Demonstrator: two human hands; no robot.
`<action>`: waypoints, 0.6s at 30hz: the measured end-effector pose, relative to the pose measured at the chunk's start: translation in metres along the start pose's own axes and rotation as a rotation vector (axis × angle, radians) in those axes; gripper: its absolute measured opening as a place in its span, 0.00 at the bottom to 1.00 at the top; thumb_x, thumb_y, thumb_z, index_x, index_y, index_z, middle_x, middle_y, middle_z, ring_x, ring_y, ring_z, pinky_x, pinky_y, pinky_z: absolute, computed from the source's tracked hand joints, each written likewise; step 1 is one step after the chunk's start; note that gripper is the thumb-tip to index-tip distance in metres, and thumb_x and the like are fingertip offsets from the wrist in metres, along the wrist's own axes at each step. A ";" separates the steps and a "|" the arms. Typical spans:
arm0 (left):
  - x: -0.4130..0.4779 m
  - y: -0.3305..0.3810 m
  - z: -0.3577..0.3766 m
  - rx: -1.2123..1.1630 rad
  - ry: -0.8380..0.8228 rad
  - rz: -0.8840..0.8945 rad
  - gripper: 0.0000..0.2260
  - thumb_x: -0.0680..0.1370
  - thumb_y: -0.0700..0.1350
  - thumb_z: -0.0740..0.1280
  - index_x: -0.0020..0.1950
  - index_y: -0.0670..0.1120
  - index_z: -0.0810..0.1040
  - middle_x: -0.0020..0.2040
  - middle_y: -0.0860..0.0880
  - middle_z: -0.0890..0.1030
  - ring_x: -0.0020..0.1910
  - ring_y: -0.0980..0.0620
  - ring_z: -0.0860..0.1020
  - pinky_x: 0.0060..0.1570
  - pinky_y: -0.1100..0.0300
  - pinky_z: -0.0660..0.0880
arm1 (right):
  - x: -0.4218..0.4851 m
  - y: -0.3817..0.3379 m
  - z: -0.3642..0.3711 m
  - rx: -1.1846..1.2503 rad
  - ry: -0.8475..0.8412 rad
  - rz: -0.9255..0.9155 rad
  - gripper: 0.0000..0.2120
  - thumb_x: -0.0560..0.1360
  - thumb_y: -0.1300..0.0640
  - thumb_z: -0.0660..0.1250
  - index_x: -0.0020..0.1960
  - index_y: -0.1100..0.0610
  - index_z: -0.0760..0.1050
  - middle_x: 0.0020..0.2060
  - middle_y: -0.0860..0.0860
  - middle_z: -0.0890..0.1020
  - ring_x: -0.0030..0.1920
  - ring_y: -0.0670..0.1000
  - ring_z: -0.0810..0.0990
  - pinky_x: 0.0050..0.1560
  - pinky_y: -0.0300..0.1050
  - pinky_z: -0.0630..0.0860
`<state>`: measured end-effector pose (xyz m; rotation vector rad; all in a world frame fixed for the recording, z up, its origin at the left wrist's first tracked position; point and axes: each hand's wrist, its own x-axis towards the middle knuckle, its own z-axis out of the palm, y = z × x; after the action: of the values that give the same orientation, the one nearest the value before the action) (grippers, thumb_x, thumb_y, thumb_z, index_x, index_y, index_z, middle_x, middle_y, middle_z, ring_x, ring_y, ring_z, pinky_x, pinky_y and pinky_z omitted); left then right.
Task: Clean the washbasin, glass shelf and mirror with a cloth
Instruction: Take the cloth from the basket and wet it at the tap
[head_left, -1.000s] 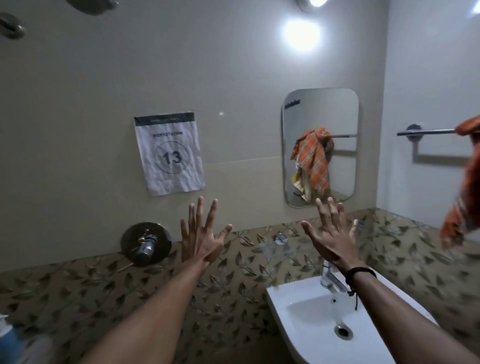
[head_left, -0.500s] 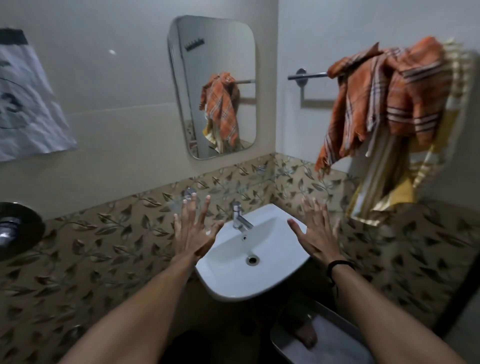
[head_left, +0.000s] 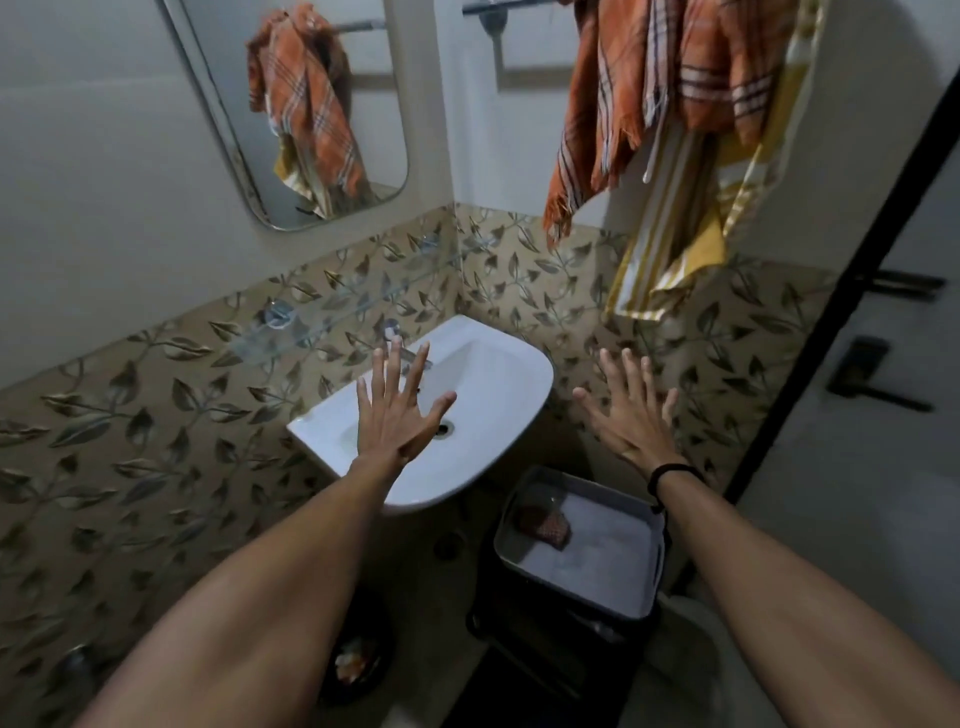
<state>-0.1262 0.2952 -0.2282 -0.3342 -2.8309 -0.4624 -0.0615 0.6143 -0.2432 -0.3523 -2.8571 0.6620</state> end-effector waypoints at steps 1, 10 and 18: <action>-0.002 0.002 0.006 -0.016 -0.017 0.017 0.35 0.80 0.70 0.52 0.80 0.65 0.36 0.81 0.55 0.31 0.80 0.50 0.32 0.78 0.41 0.37 | -0.005 0.004 0.004 -0.002 -0.008 0.020 0.36 0.77 0.26 0.45 0.80 0.38 0.40 0.81 0.45 0.39 0.79 0.49 0.33 0.74 0.68 0.32; -0.034 0.033 0.082 -0.068 -0.230 0.190 0.34 0.81 0.69 0.52 0.81 0.64 0.37 0.82 0.52 0.35 0.81 0.47 0.35 0.79 0.39 0.42 | -0.044 0.050 0.043 -0.017 -0.060 0.109 0.34 0.79 0.29 0.46 0.80 0.39 0.41 0.81 0.47 0.41 0.80 0.52 0.36 0.75 0.69 0.37; -0.035 0.066 0.188 -0.035 -0.473 0.260 0.36 0.81 0.69 0.53 0.82 0.61 0.39 0.83 0.50 0.40 0.82 0.46 0.40 0.80 0.43 0.45 | -0.028 0.124 0.110 0.029 -0.220 0.197 0.34 0.80 0.31 0.49 0.81 0.40 0.43 0.81 0.47 0.44 0.80 0.52 0.37 0.76 0.69 0.39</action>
<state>-0.1152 0.4134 -0.3920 -0.9141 -3.1592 -0.4215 -0.0368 0.6705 -0.3999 -0.5969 -3.0413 0.8244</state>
